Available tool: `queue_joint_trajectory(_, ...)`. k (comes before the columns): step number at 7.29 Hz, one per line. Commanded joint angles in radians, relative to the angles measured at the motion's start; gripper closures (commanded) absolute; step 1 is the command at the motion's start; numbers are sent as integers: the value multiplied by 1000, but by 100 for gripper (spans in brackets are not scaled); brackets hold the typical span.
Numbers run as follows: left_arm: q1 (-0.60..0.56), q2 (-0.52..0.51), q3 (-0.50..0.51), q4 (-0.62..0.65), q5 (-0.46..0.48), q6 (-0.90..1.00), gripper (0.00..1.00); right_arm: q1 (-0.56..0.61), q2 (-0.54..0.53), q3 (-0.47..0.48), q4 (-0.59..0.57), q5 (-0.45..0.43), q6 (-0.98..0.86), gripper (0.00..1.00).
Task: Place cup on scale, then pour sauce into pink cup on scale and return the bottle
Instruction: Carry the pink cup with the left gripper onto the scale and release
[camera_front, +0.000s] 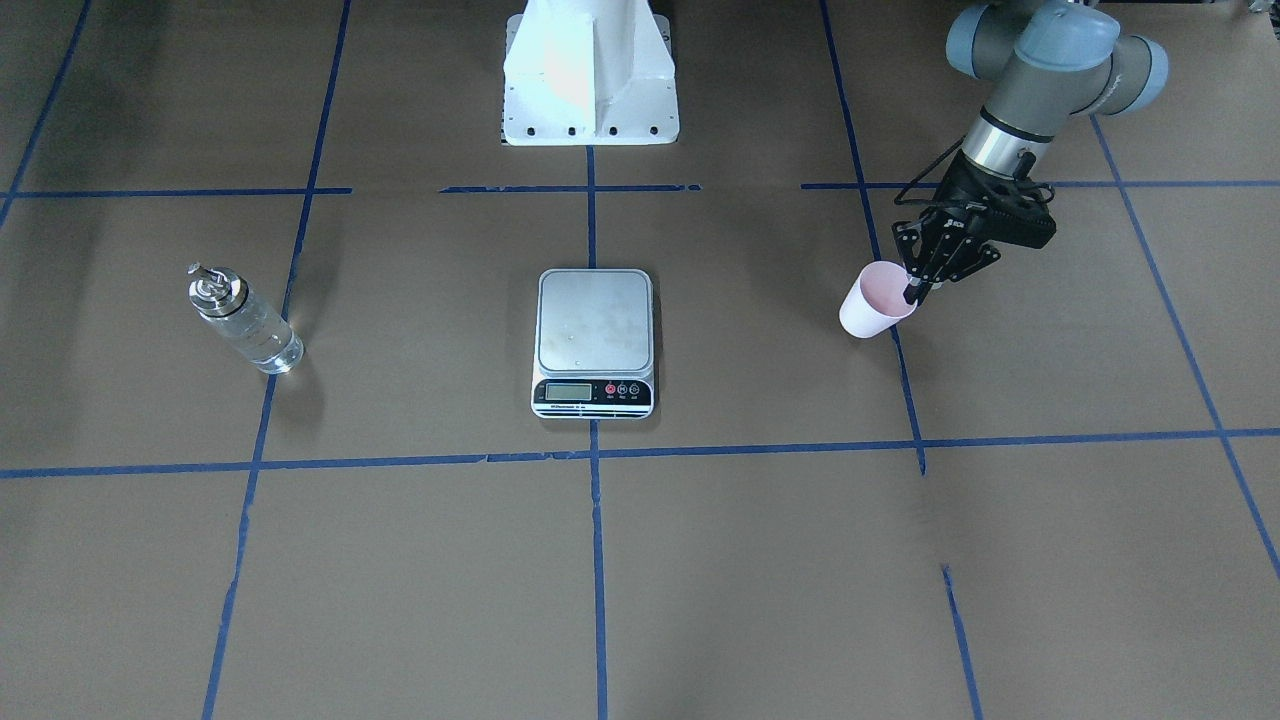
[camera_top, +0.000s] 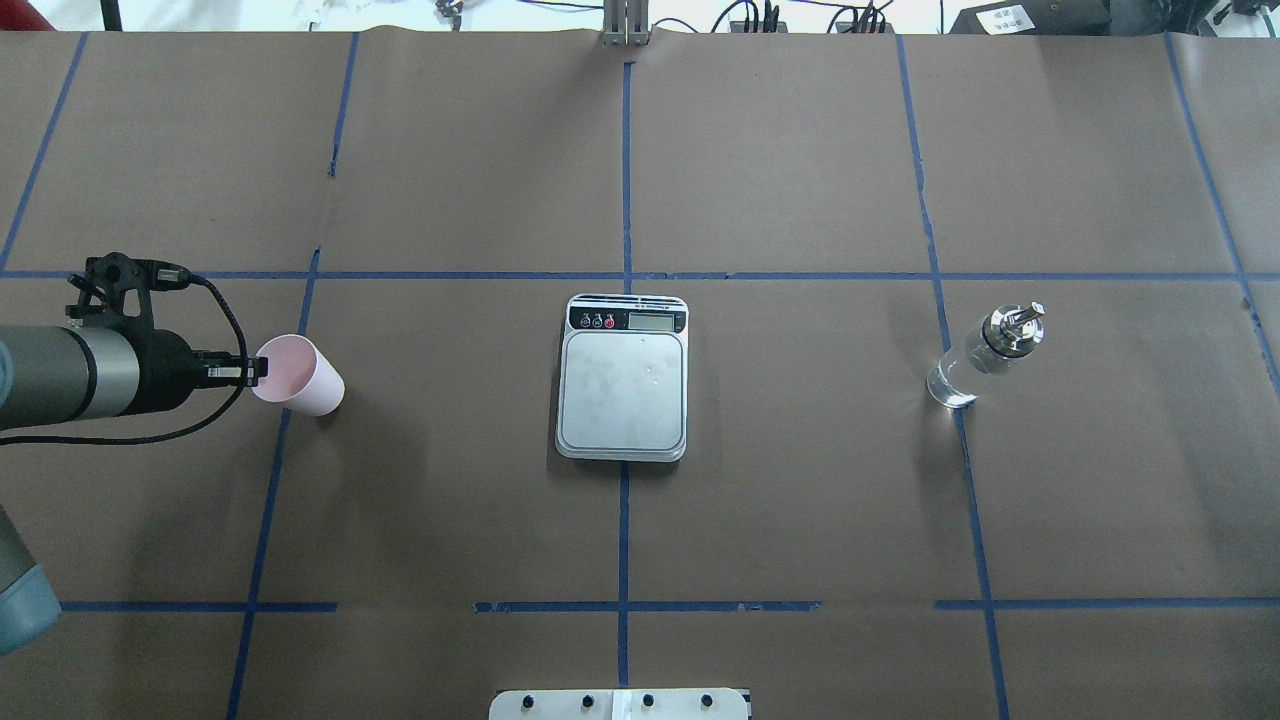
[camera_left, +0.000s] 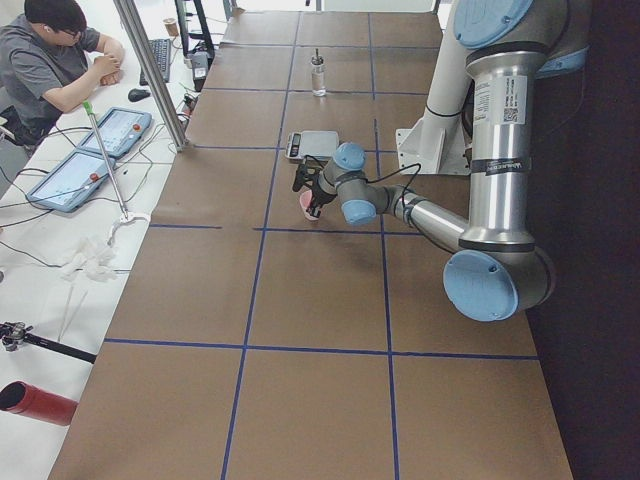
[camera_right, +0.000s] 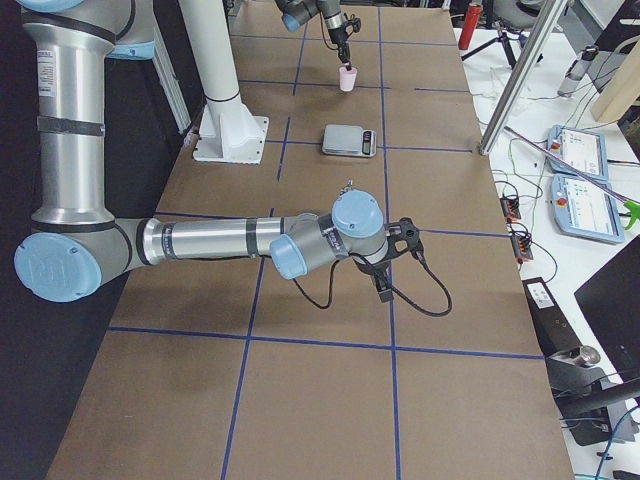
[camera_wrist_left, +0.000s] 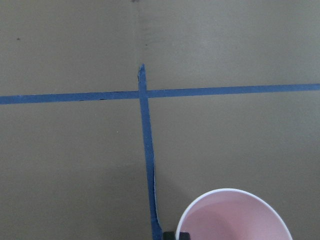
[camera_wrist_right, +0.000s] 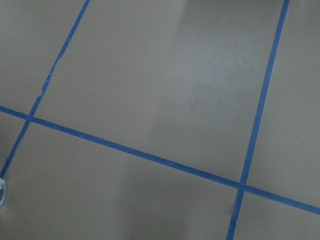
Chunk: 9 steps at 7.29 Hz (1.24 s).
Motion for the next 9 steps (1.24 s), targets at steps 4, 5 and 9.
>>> queue_joint_trajectory(4, 79, -517, -35, 608, 88, -170, 100, 0, -2, 0, 0, 0, 0, 0)
queue_joint_trajectory(5, 118, -593, 21, 609, 111, -222, 100, 0, -2, -2, 0, 0, 0, 0)
queue_joint_trajectory(9, 190, -753, 223, 604, 181, -304, 100, 0, -2, -2, 0, 0, 0, 0)
